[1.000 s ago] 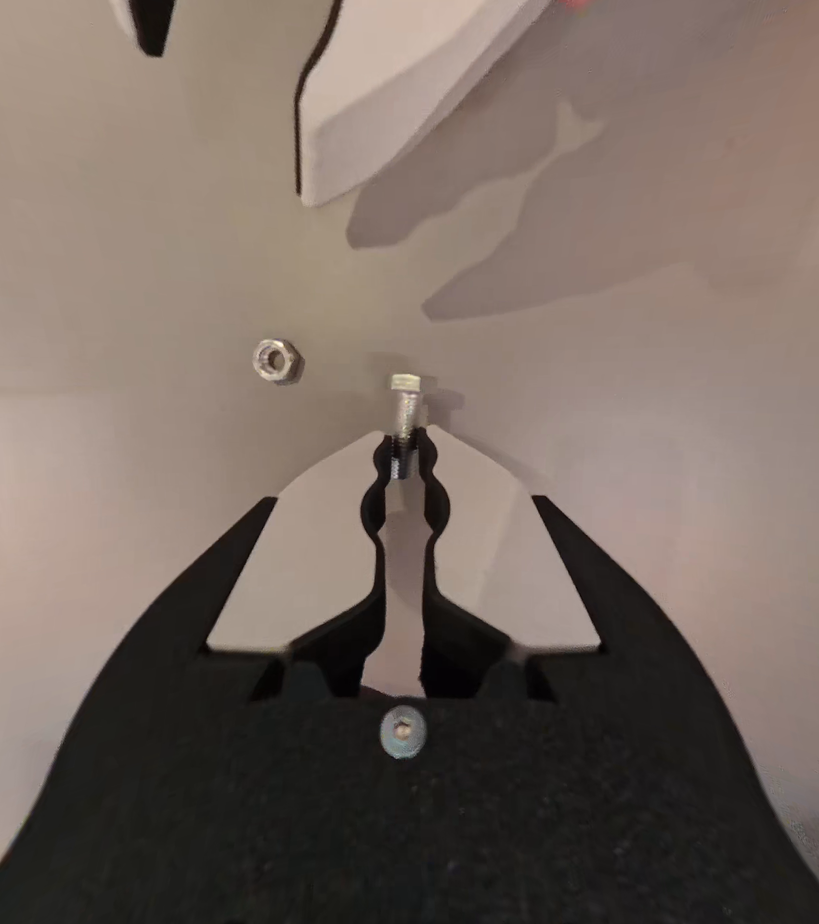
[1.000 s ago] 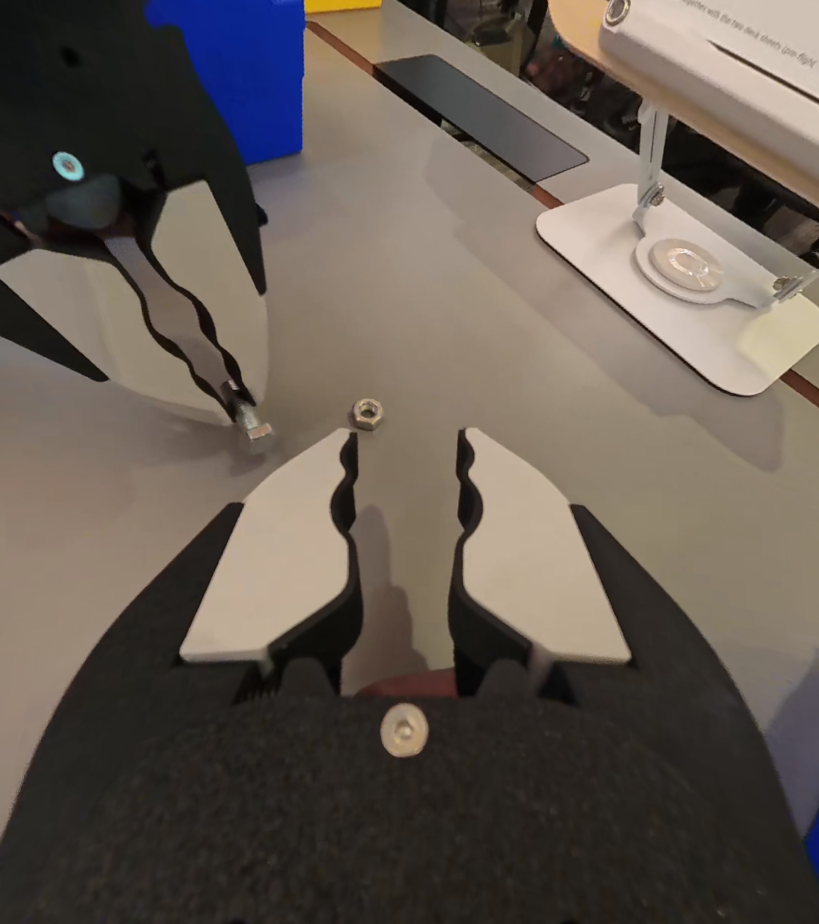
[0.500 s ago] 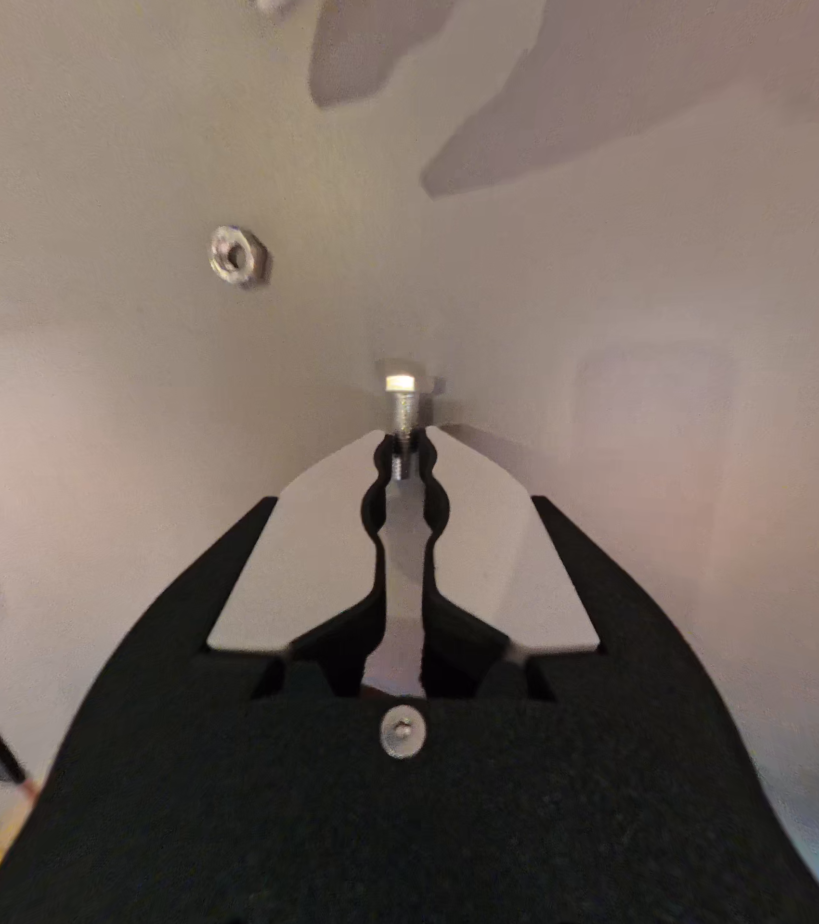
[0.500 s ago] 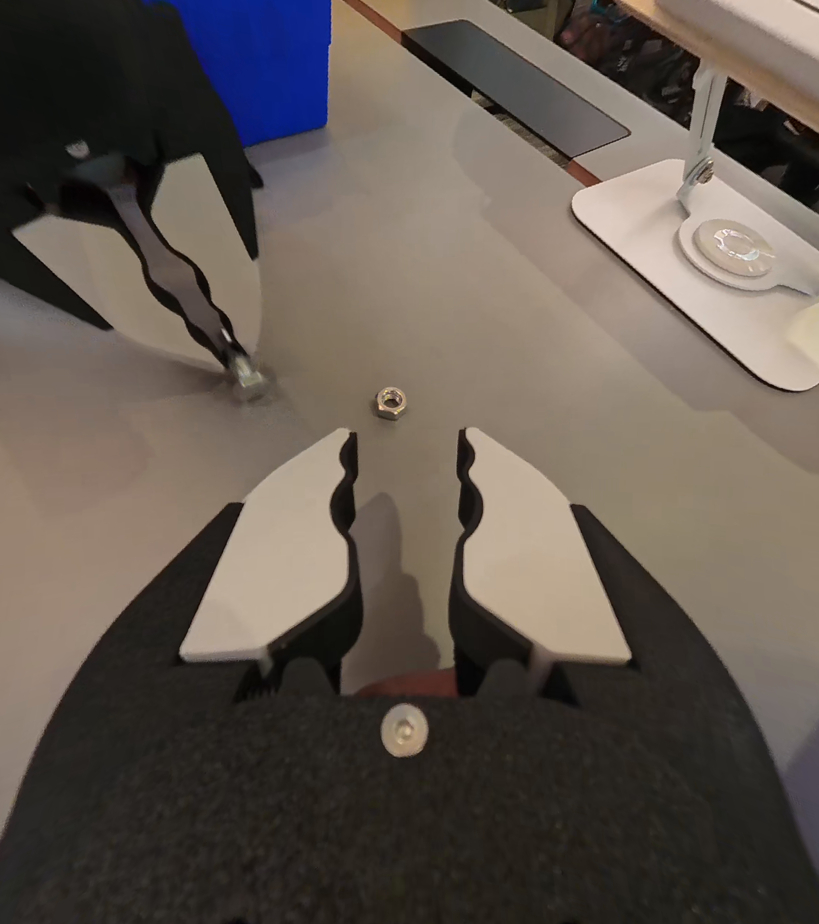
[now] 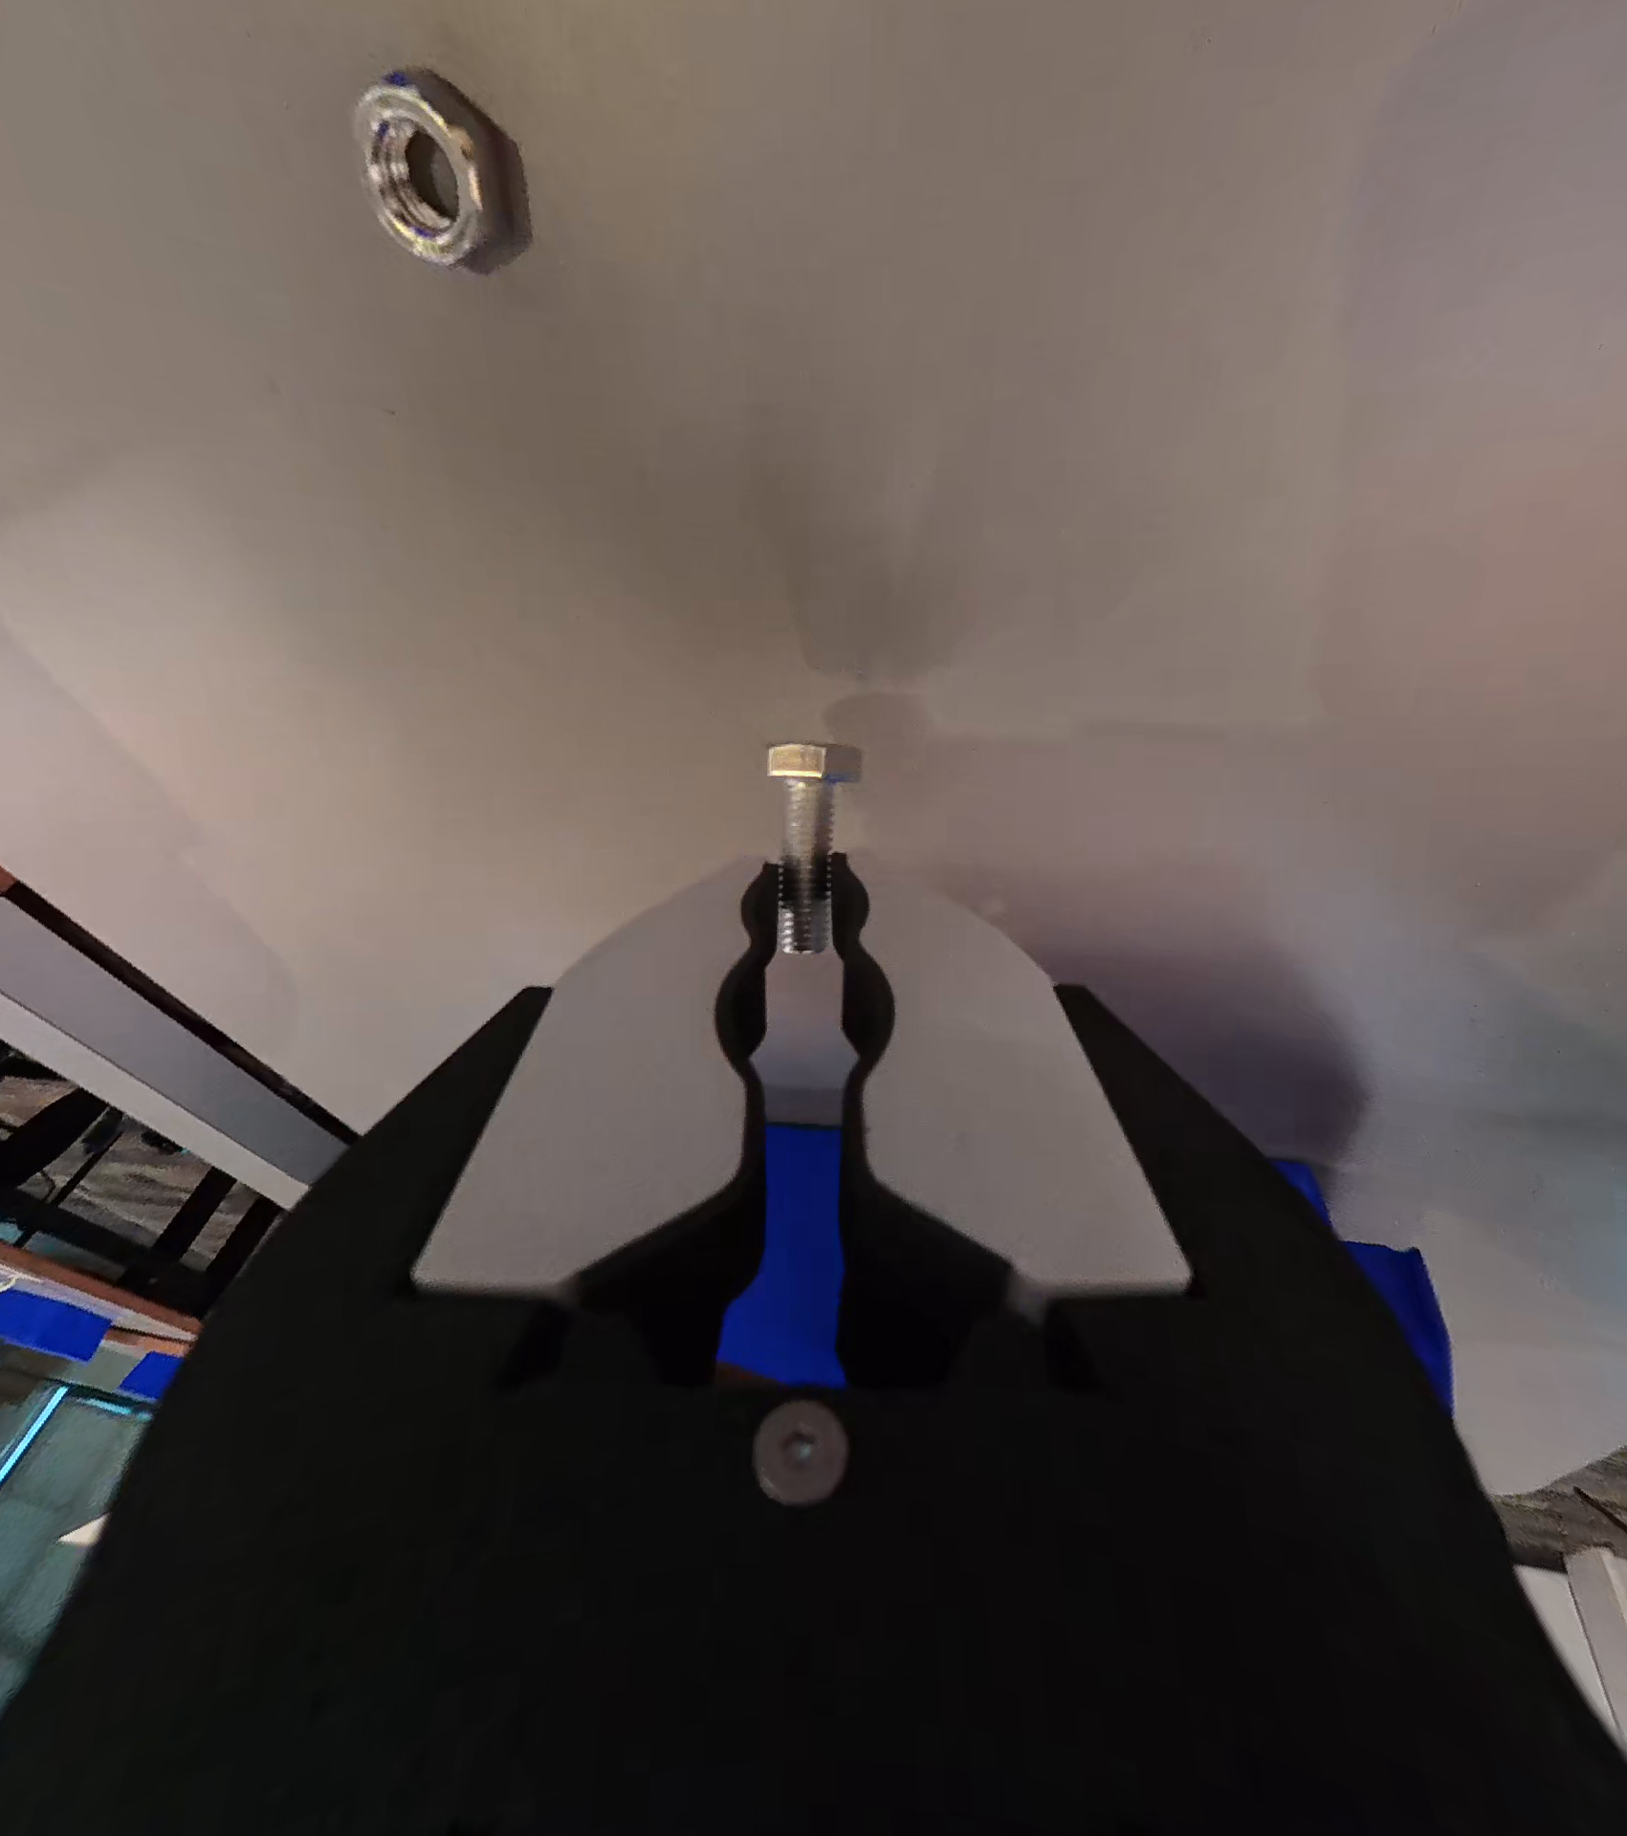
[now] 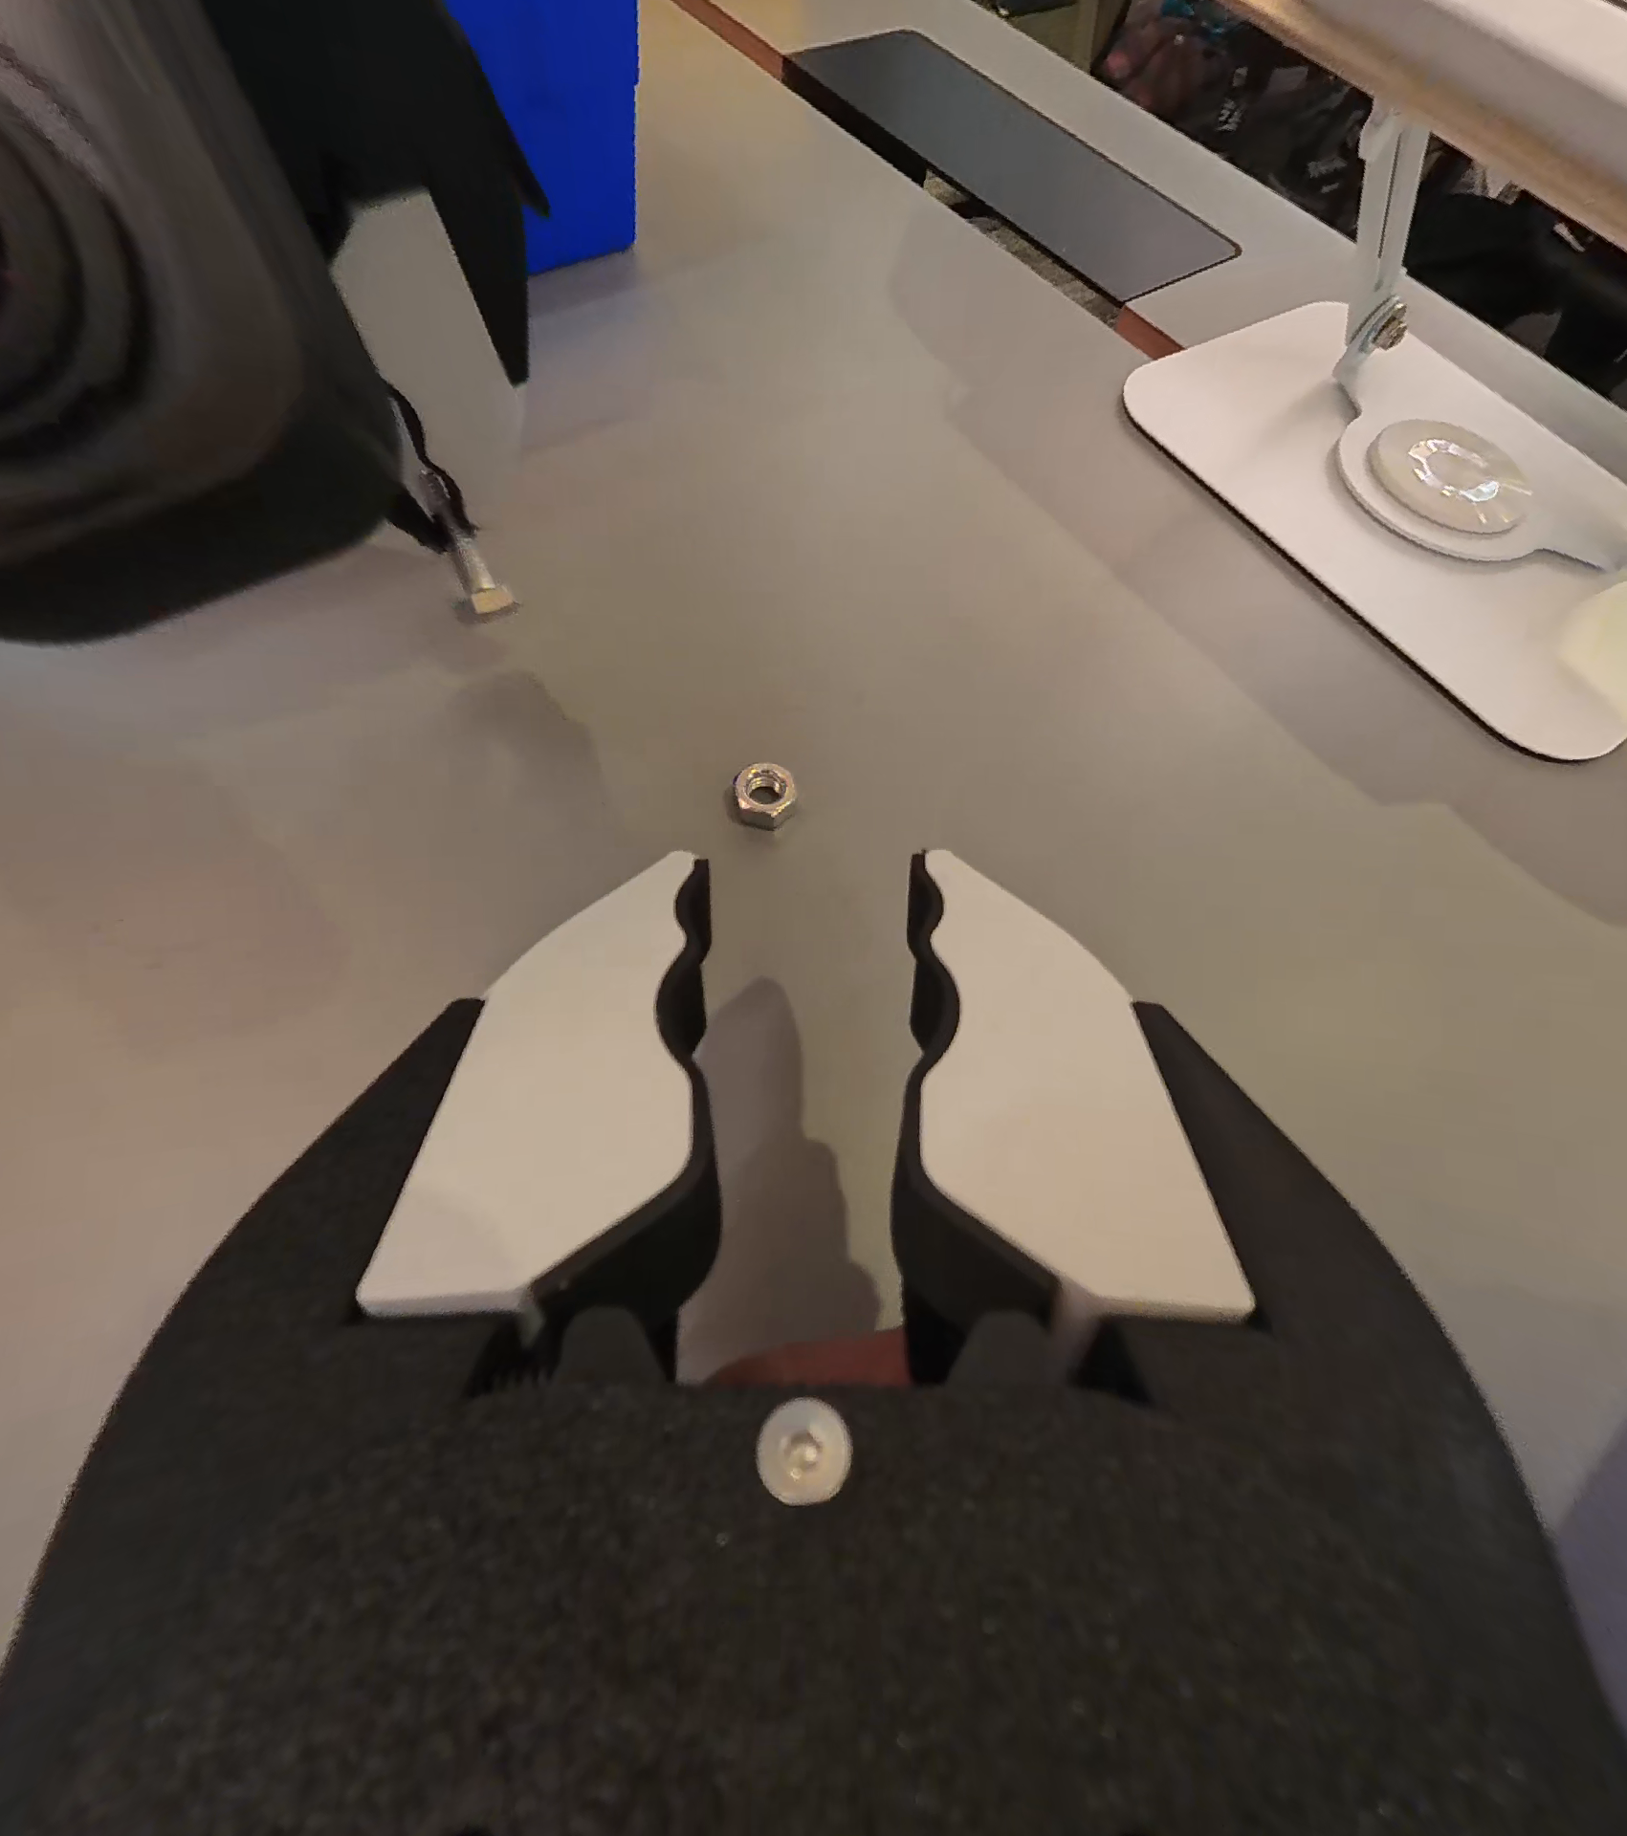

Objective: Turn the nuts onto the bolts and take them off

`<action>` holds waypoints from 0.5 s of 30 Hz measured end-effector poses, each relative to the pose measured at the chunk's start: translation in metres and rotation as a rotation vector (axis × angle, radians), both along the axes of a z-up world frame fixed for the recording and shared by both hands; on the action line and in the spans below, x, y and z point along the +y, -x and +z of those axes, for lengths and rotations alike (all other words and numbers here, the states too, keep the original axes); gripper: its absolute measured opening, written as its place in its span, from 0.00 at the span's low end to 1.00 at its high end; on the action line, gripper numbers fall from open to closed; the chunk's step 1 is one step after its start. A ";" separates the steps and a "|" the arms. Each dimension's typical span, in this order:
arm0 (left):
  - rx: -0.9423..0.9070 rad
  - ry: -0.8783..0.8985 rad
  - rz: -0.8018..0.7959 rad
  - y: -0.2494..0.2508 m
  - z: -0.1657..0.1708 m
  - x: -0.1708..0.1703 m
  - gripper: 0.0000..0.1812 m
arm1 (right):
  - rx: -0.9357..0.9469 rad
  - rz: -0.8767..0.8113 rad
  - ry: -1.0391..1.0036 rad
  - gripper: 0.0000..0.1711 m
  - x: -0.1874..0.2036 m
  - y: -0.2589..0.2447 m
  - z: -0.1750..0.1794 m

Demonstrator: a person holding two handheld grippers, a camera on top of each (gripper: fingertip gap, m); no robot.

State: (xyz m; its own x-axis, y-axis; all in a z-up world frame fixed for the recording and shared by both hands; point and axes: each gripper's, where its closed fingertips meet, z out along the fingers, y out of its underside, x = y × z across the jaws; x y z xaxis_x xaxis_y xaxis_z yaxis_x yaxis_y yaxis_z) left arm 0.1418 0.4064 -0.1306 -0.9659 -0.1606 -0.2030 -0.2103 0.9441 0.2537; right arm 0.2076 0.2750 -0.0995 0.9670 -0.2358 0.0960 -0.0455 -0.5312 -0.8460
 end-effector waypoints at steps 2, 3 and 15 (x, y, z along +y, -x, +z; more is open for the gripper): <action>0.009 -0.029 -0.004 0.000 -0.003 0.003 0.06 | -0.002 -0.002 0.002 0.22 0.000 0.000 0.000; 0.019 -0.038 -0.005 0.002 -0.004 0.004 0.06 | -0.003 -0.004 0.004 0.22 -0.001 -0.001 0.000; -0.015 0.001 0.009 0.000 -0.006 0.004 0.06 | 0.001 -0.147 -0.007 0.23 -0.014 -0.026 0.002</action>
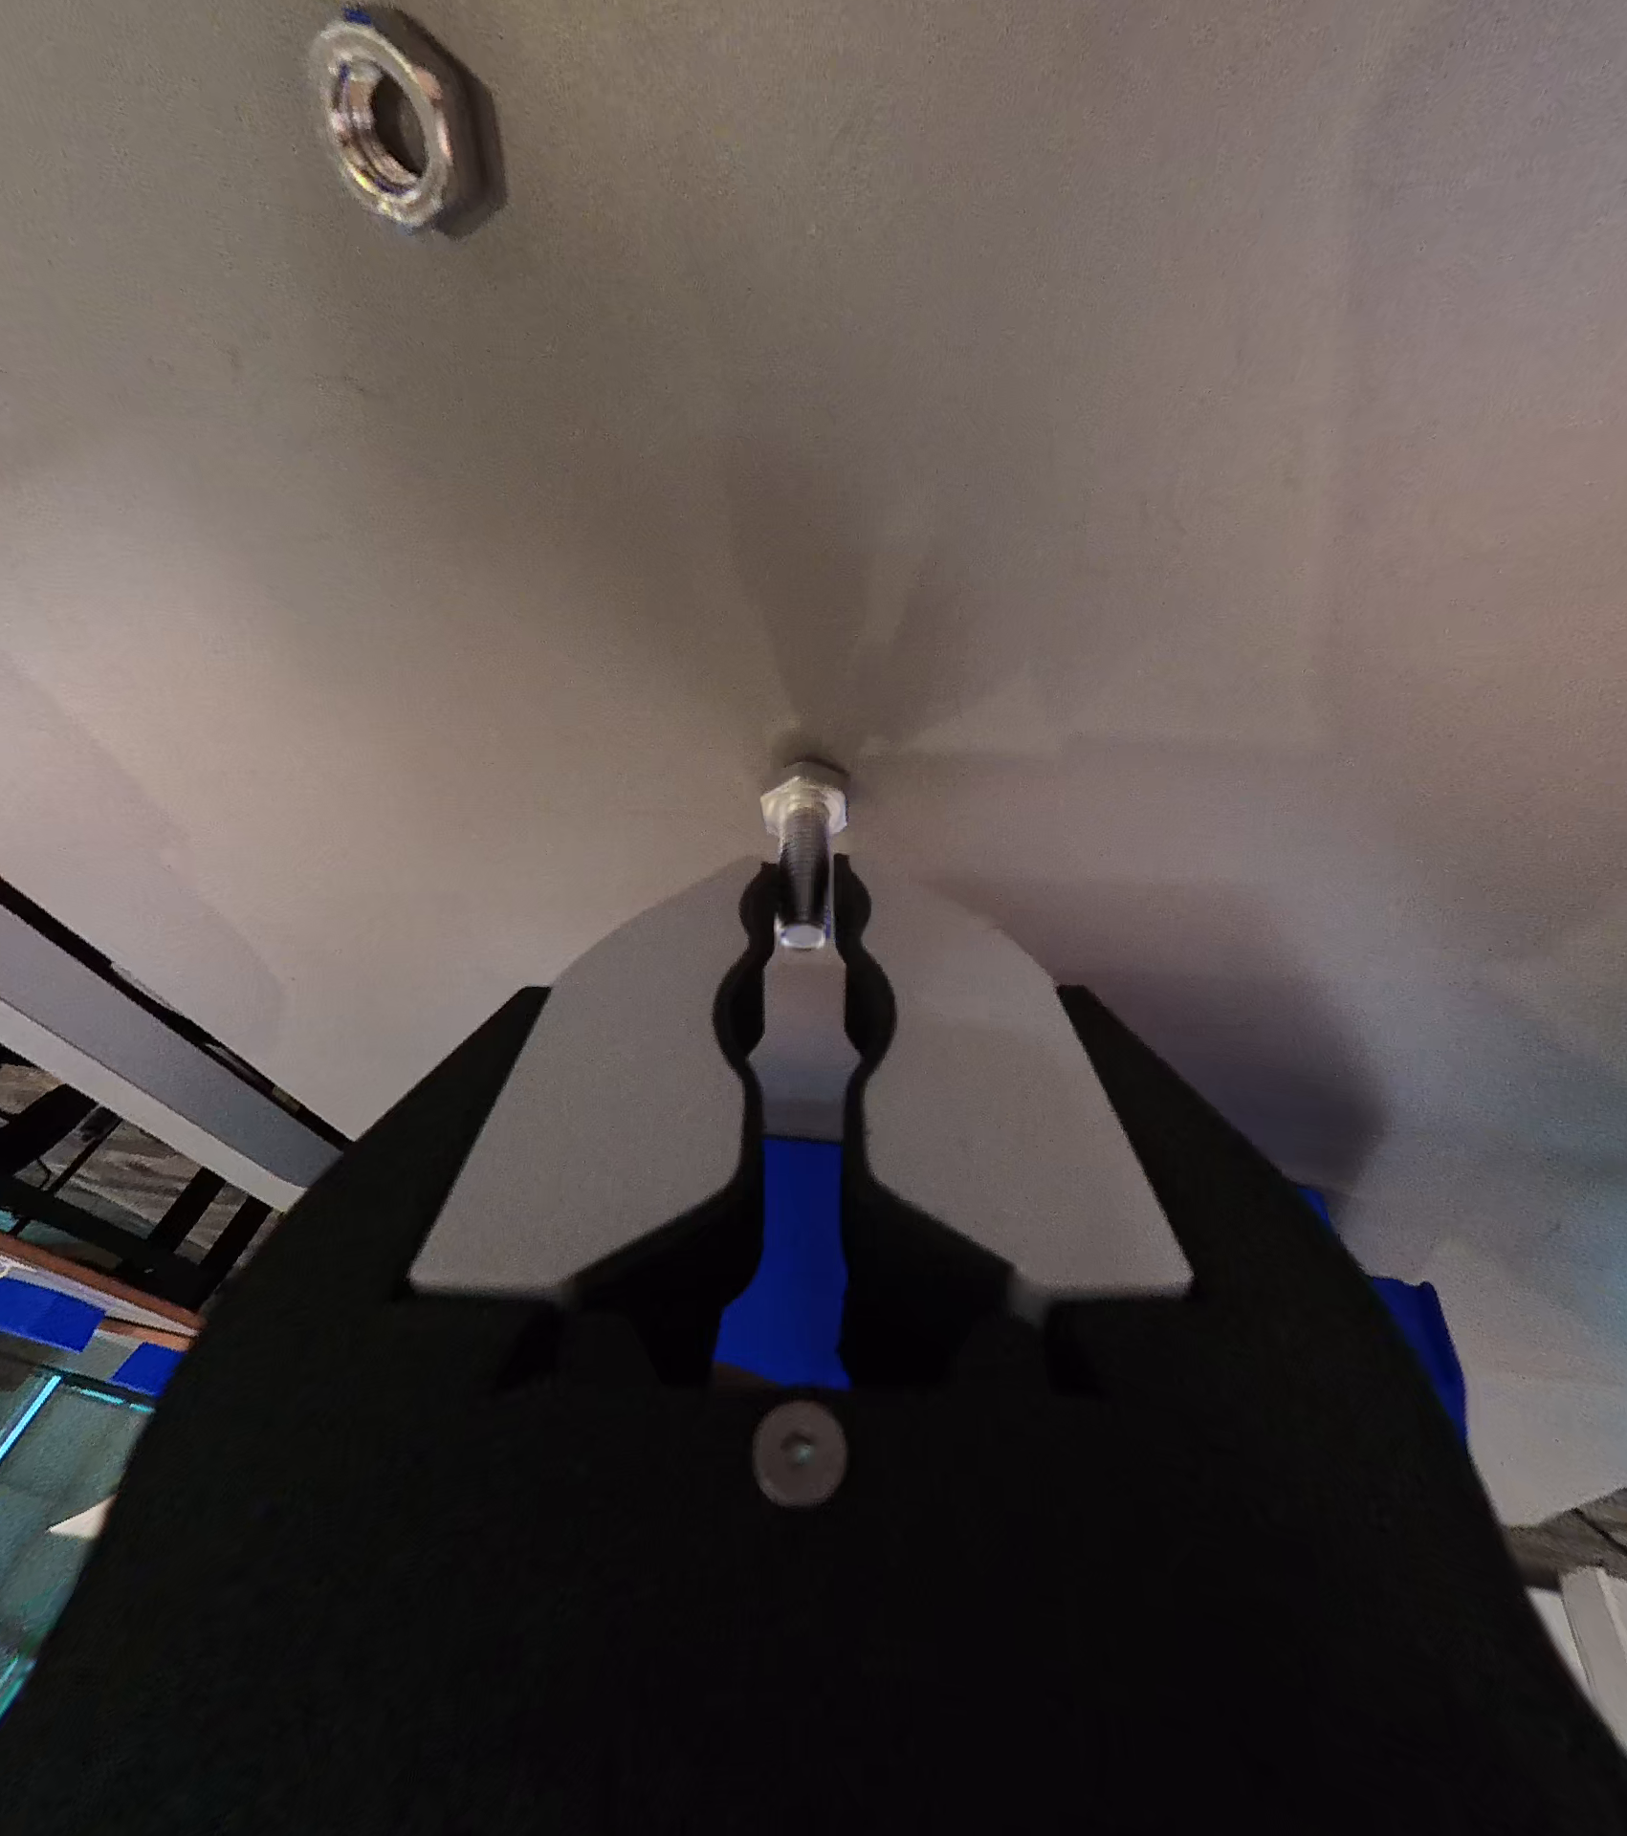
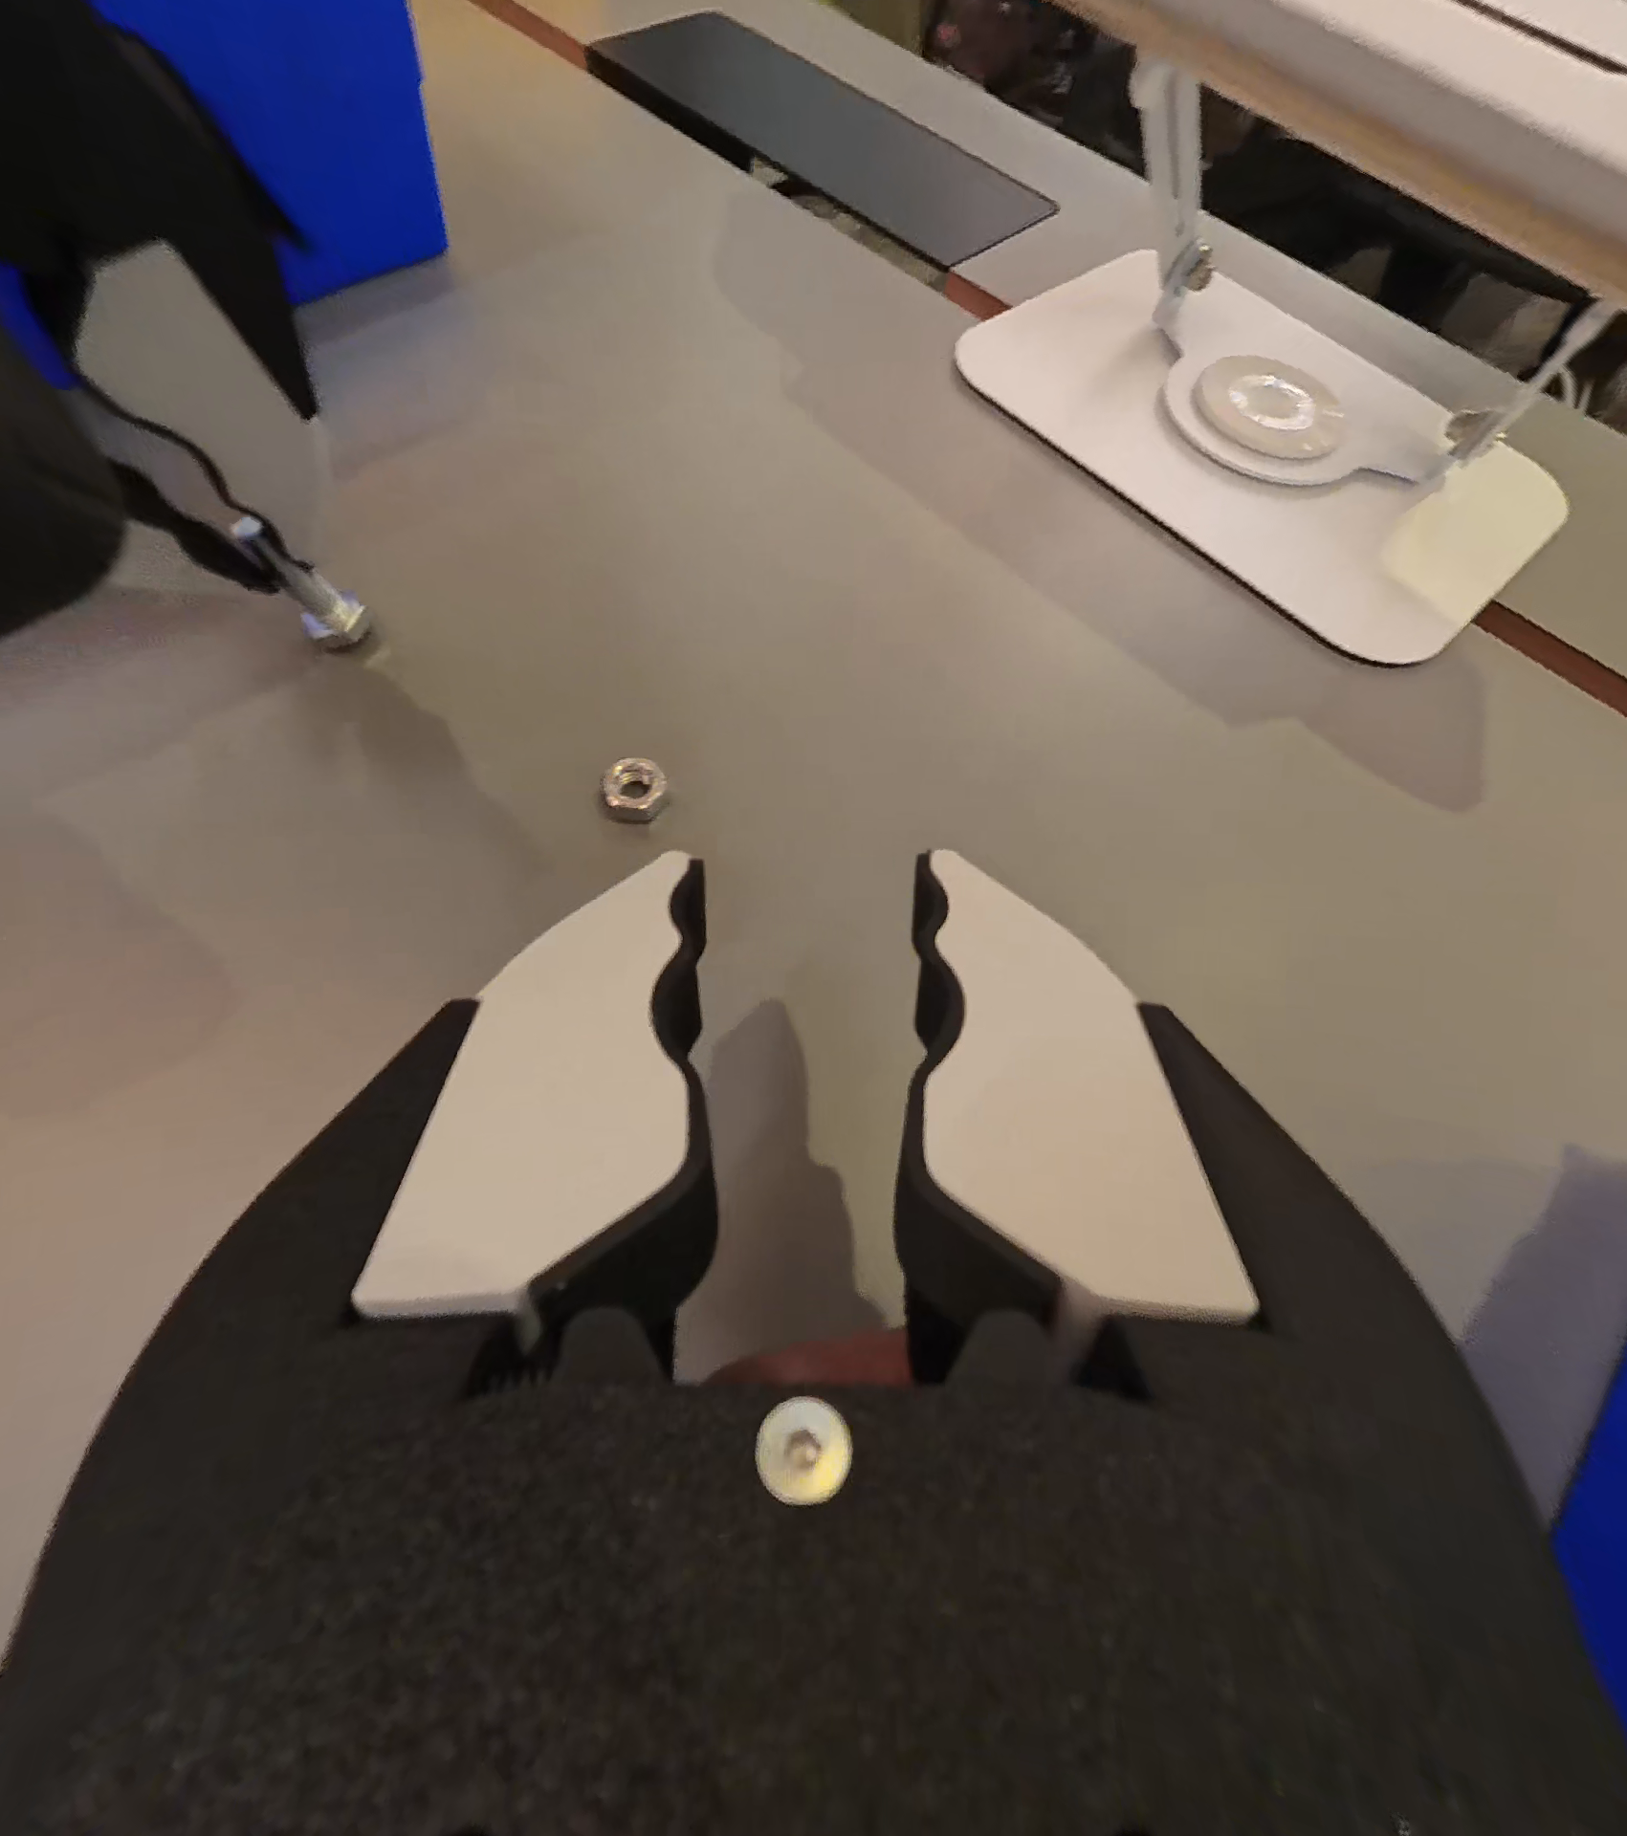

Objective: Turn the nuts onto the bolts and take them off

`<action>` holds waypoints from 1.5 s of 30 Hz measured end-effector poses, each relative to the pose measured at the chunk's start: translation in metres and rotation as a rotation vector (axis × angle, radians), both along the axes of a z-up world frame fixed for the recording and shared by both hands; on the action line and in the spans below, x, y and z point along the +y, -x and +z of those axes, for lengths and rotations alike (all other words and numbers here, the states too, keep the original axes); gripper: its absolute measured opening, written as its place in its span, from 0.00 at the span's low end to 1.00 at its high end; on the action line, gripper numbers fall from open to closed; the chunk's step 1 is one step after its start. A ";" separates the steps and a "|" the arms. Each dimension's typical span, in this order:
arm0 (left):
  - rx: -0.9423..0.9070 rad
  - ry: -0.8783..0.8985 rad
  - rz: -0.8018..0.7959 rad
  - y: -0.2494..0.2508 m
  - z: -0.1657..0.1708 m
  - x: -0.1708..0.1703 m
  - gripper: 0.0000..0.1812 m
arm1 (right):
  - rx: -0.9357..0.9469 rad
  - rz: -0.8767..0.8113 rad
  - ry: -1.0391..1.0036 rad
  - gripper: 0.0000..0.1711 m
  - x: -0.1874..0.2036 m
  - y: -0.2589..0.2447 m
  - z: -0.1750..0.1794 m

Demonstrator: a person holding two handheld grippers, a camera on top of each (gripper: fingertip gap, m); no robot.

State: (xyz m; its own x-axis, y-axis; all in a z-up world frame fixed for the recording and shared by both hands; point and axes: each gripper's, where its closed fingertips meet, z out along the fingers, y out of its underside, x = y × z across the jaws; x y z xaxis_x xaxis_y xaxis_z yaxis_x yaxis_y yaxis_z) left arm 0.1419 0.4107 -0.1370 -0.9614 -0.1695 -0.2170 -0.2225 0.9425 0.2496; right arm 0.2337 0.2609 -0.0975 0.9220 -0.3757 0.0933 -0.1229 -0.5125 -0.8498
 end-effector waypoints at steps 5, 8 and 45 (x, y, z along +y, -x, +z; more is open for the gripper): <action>-0.126 0.127 0.068 -0.007 0.015 -0.006 0.17 | -0.048 -0.098 -0.046 0.24 -0.011 -0.017 0.012; -0.279 0.287 0.187 -0.007 0.039 -0.010 0.19 | -0.052 -0.109 -0.074 0.24 -0.013 -0.019 0.018; -0.591 0.960 0.932 -0.017 -0.013 -0.036 0.10 | 0.029 0.102 -0.152 0.22 0.008 0.018 0.028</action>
